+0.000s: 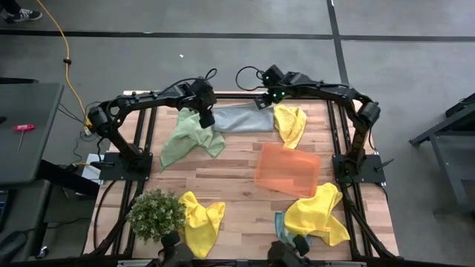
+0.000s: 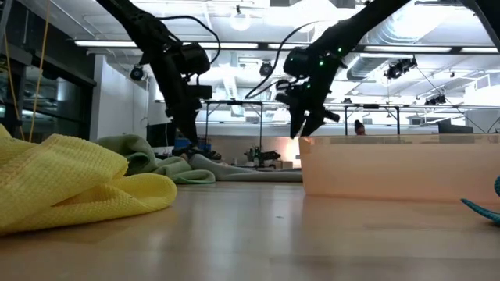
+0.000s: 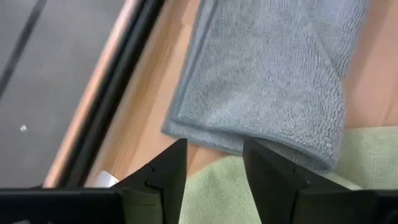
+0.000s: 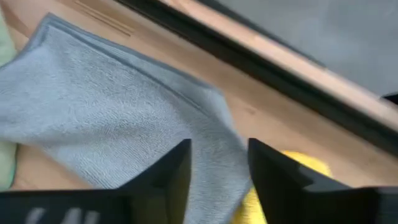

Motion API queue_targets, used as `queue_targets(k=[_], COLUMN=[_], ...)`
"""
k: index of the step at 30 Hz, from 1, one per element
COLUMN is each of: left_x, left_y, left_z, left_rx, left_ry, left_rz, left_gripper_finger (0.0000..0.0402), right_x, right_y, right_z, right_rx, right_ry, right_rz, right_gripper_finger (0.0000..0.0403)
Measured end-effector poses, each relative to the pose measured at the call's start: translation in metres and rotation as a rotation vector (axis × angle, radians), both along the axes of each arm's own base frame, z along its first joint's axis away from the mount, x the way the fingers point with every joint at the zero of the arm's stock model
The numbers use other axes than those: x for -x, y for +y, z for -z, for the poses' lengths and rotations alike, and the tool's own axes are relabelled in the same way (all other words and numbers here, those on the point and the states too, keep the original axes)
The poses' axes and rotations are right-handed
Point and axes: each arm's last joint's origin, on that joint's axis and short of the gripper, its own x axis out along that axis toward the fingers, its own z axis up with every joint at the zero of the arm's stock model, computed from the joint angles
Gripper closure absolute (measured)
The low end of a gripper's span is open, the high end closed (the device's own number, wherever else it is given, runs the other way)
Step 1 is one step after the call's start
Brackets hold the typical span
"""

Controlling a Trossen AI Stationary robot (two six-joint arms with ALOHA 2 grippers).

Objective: Fold microfiber towels
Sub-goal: Fold the gray microfiber towel

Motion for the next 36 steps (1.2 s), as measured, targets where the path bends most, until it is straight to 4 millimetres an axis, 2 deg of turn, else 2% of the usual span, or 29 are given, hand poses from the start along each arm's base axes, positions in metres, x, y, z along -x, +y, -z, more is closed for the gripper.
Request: queue_targets(k=[4, 7, 10, 12, 15, 17, 18, 23, 28, 31, 36], left_x=[0.004, 0.012, 0.019, 0.023, 0.022, 0.02, 0.019, 0.022, 0.042, 0.054, 0.067], left_y=[-0.003, -0.011, -0.022, -0.029, -0.036, -0.039, -0.039, -0.04, -0.041, -0.036, -0.023], left_z=[-0.015, -0.026, -0.027, -0.023, -0.011, -0.001, 0.002, 0.028, 0.058, 0.061, 0.047], left_rx=[-0.042, -0.036, 0.055, 0.158, 0.225, 0.253, 0.26, 0.299, 0.361, 0.298, 0.188], left_ry=[-0.03, -0.012, 0.02, 0.042, 0.094, 0.109, 0.104, 0.142, 0.312, 0.438, 0.551], left_rz=[0.018, 0.034, 0.061, 0.091, 0.107, 0.088, 0.073, 0.002, -0.112, -0.23, -0.364], left_gripper_finger=[0.0241, 0.0241, 0.0246, 0.0262, 0.0322, 0.0375, 0.0387, 0.0399, 0.0401, 0.0401, 0.0401], right_x=[0.016, 0.028, 0.037, 0.039, 0.04, 0.041, 0.041, 0.039, 0.037, 0.037, 0.042], right_y=[0.001, 0.008, 0.02, 0.028, 0.037, 0.042, 0.044, 0.054, 0.06, 0.062, 0.064], right_z=[-0.026, -0.046, -0.062, -0.07, -0.08, -0.084, -0.085, -0.085, -0.083, -0.083, -0.08], right_rx=[0.064, 0.096, 0.114, 0.119, 0.128, 0.127, 0.126, 0.099, 0.076, 0.07, 0.064], right_ry=[-0.005, -0.01, -0.007, -0.023, -0.051, -0.066, -0.072, -0.056, -0.033, -0.028, 0.044], right_rz=[-0.045, -0.066, -0.11, -0.149, -0.194, -0.22, -0.228, -0.258, -0.279, -0.285, -0.239], right_gripper_finger=[0.0203, 0.0193, 0.0192, 0.0192, 0.0192, 0.0192, 0.0192, 0.0192, 0.0192, 0.0192, 0.0192])
